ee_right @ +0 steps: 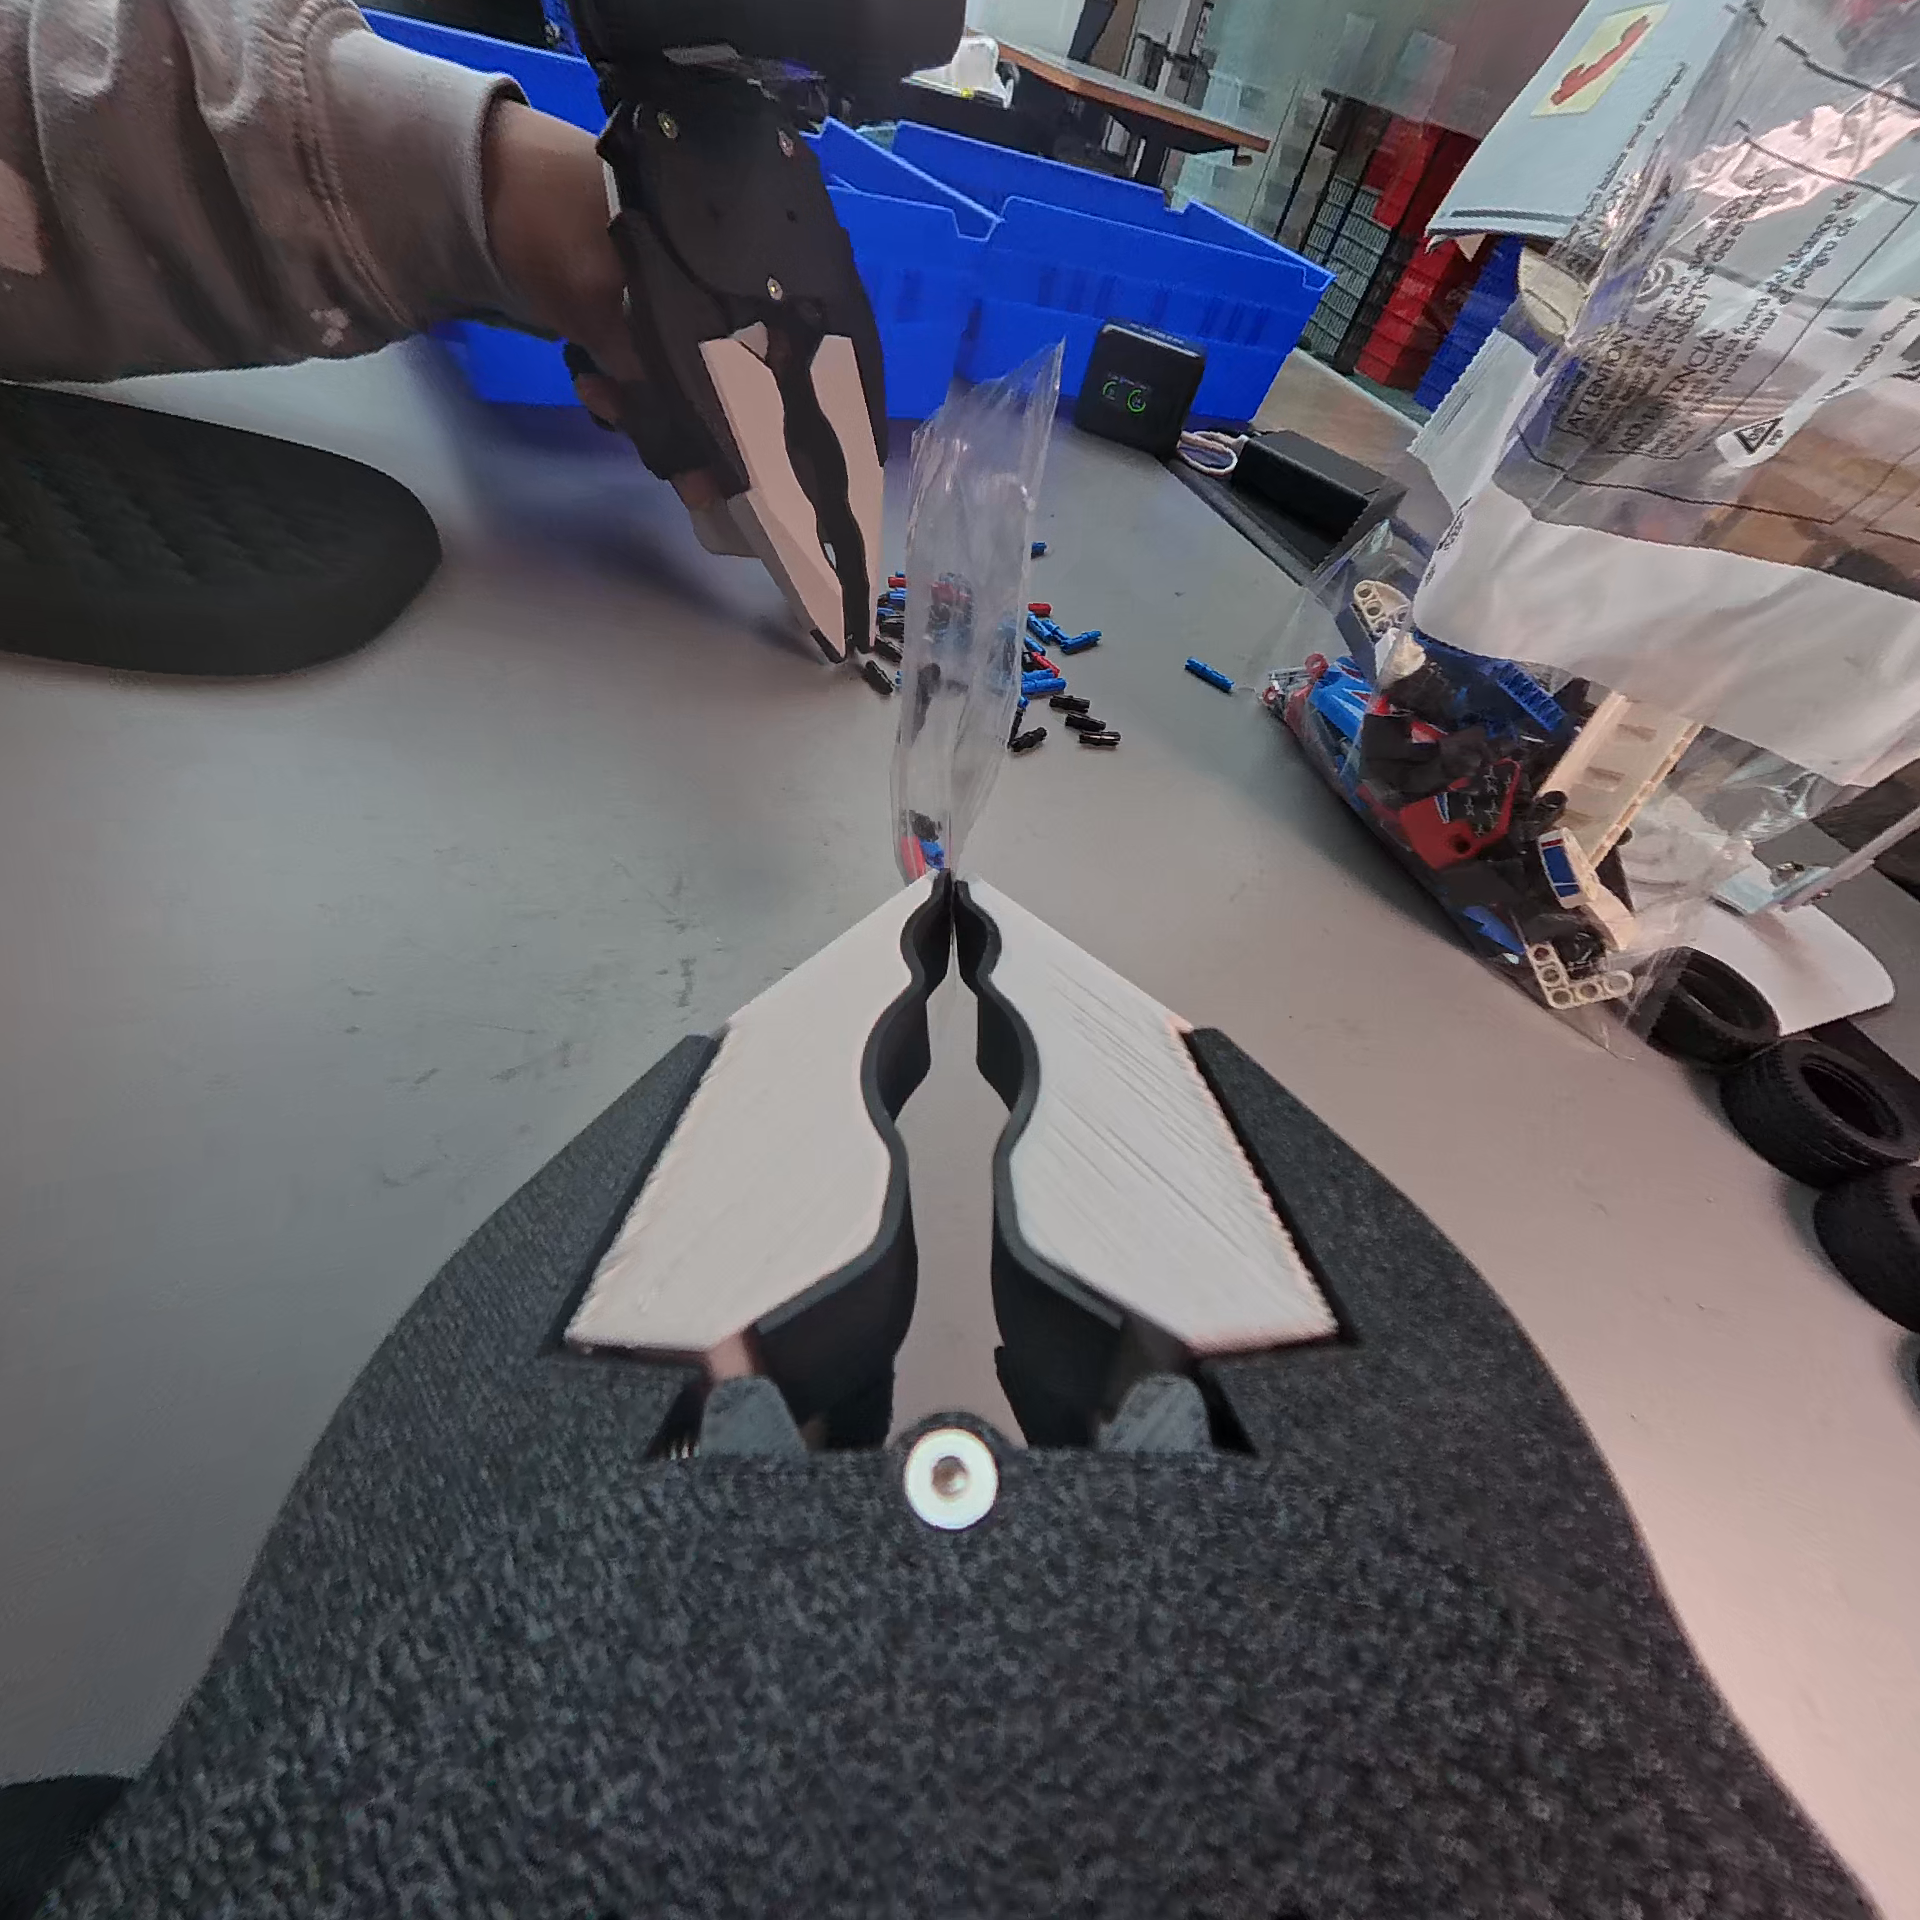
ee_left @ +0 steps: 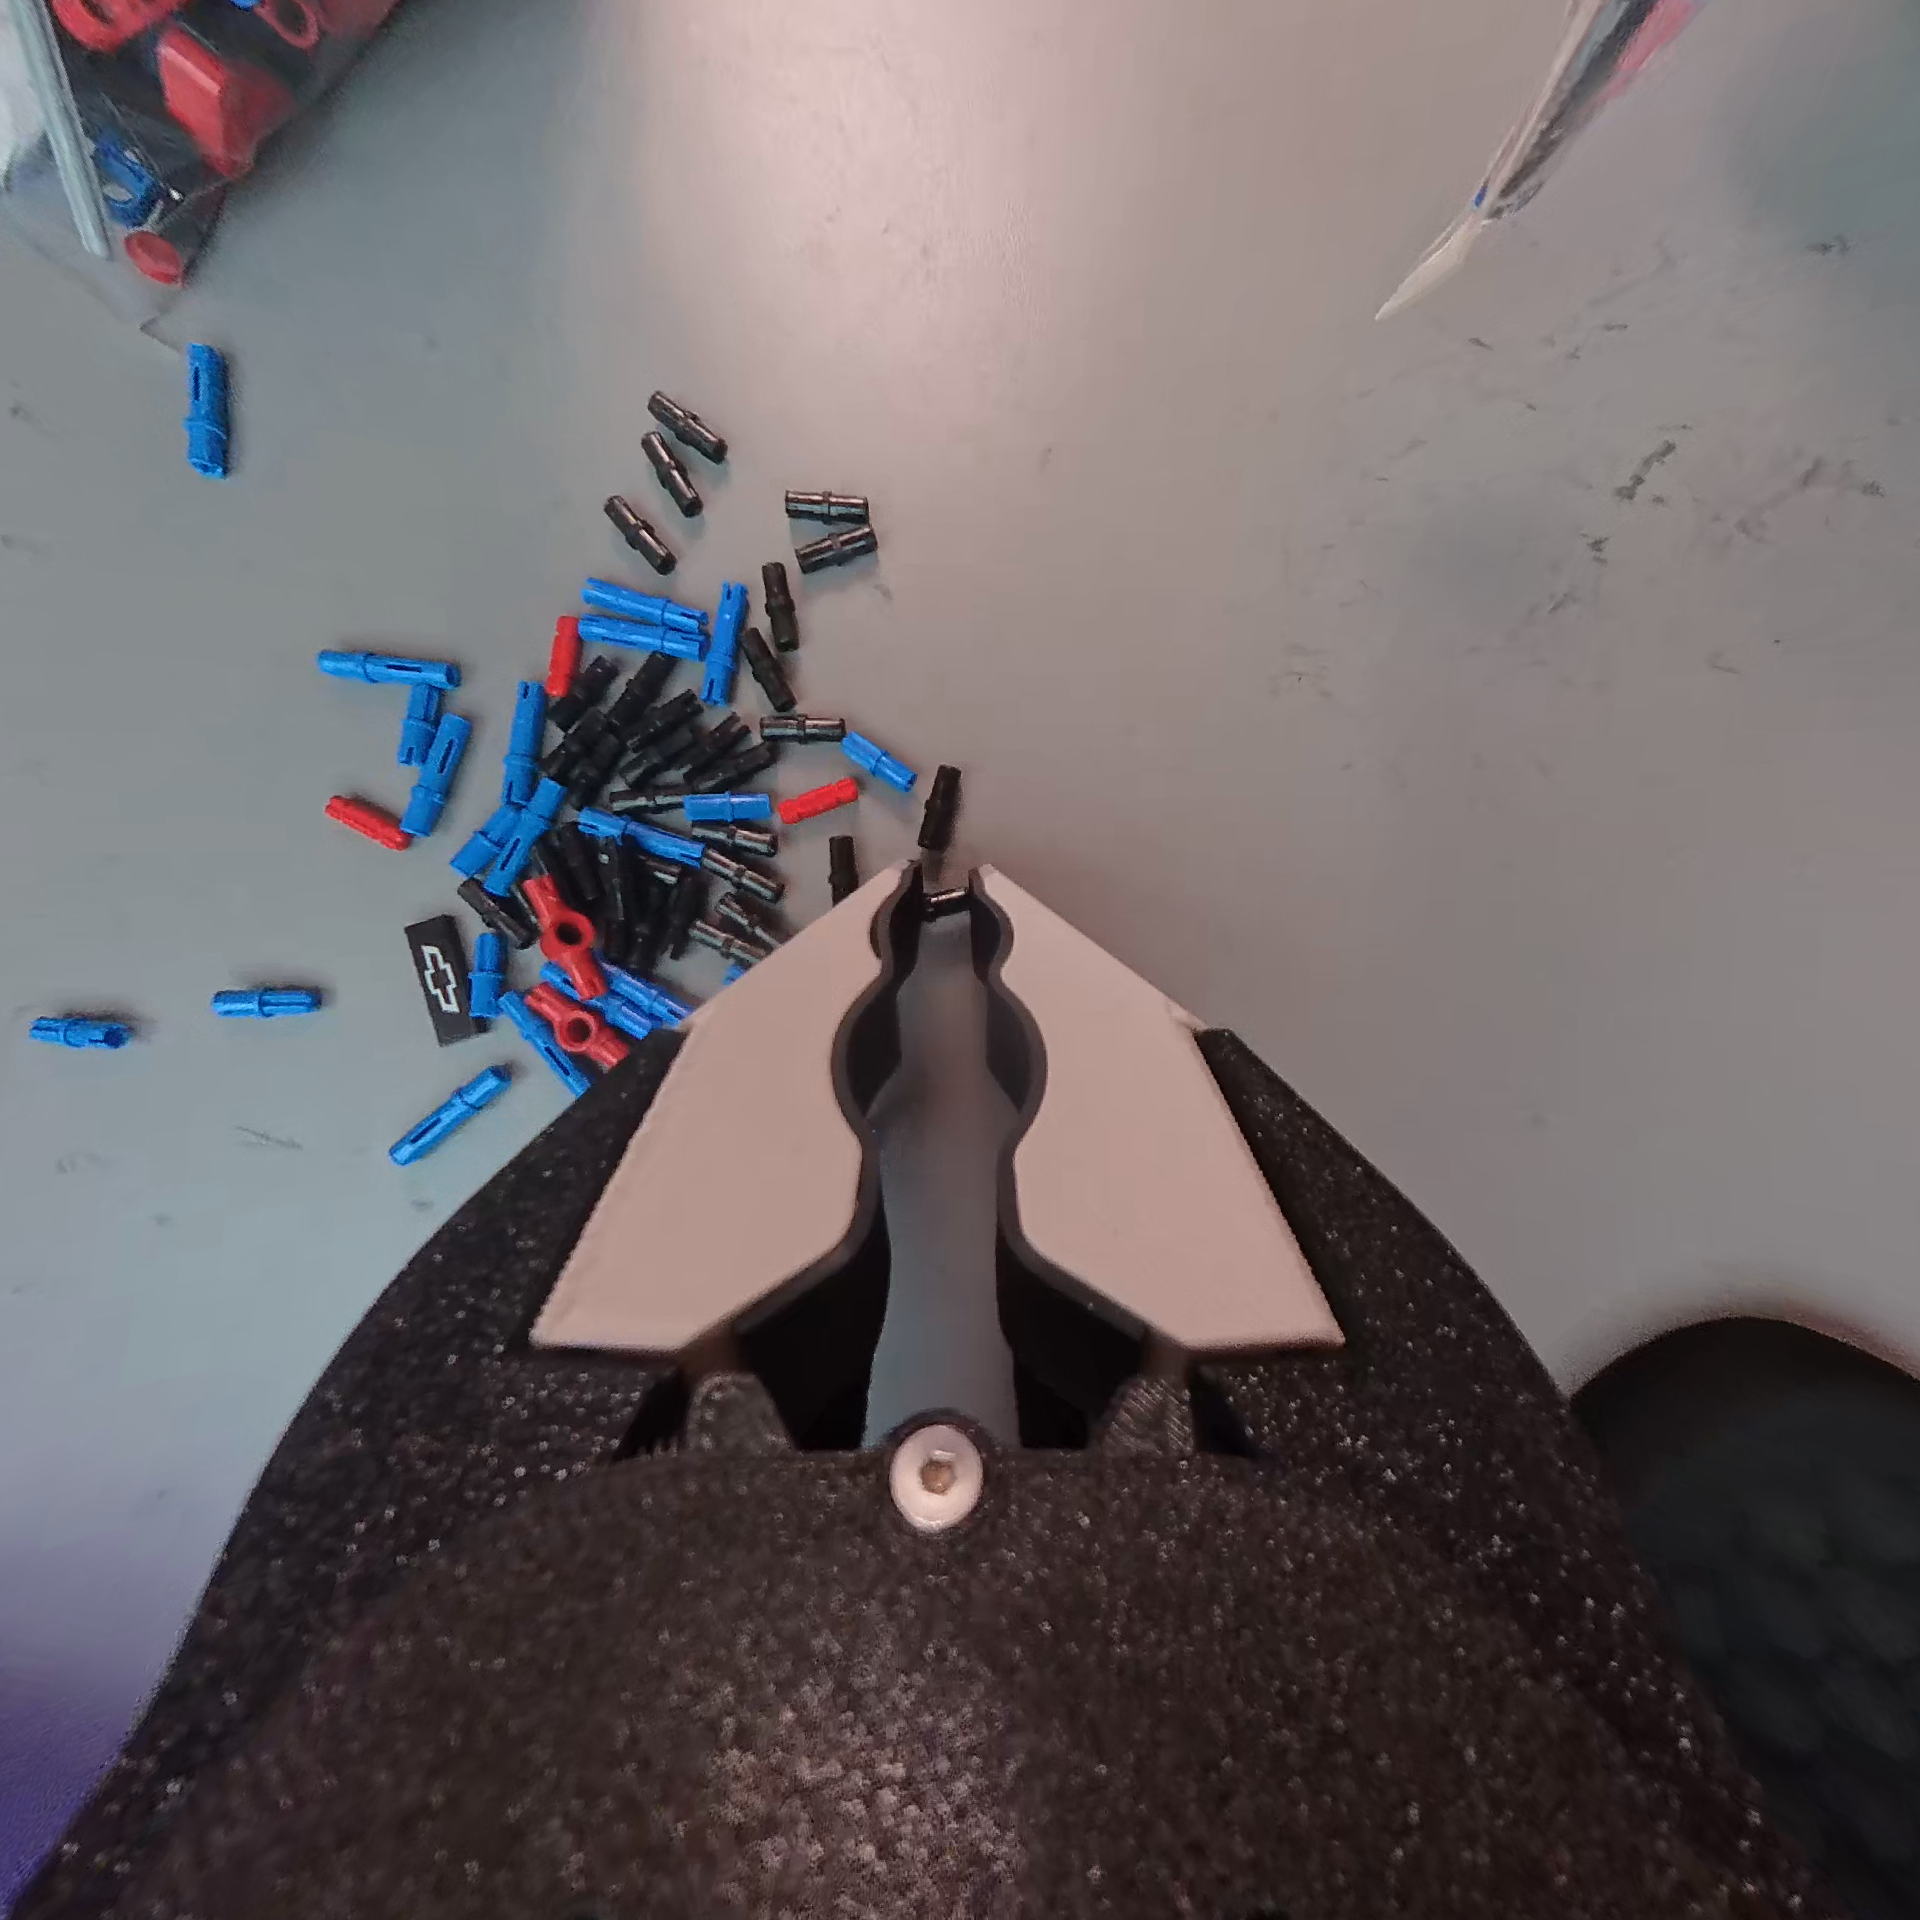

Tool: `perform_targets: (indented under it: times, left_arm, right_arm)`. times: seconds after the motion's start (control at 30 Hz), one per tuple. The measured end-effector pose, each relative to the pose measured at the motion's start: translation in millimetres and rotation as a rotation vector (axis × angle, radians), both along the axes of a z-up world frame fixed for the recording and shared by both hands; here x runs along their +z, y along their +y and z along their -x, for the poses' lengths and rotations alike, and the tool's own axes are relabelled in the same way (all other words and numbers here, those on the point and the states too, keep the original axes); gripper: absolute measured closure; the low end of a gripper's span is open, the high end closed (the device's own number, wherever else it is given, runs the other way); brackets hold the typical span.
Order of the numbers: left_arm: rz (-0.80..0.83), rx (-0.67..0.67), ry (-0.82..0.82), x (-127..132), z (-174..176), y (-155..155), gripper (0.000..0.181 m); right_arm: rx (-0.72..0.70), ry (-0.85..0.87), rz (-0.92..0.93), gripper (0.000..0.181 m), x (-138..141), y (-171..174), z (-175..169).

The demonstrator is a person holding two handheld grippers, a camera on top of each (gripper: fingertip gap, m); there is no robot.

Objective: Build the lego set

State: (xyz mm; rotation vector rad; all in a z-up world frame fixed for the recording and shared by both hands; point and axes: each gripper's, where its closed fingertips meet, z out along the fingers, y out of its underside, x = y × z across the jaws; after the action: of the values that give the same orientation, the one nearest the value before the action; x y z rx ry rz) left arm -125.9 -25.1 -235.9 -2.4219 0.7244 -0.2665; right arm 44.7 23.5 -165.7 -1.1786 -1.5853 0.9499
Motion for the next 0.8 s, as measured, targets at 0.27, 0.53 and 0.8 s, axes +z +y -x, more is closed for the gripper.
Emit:
perform_targets:
  times: [0.27, 0.53, 0.8]
  left_arm:
    - [-0.214, -0.118, -0.314, 98, -60, 0, 0.172]
    - [-0.253, -0.251, -0.342, 118, -116, 11, 0.167]
    - [-0.315, -0.095, -0.346, 128, -69, 15, 0.162]
  right_arm:
    - [0.011, -0.035, -0.059, 0.181, -8, -6, 3]
    - [0.041, -0.034, -0.086, 0.181, -8, -16, 3]
    - [0.023, -0.031, -0.068, 0.181, -7, -10, 2]
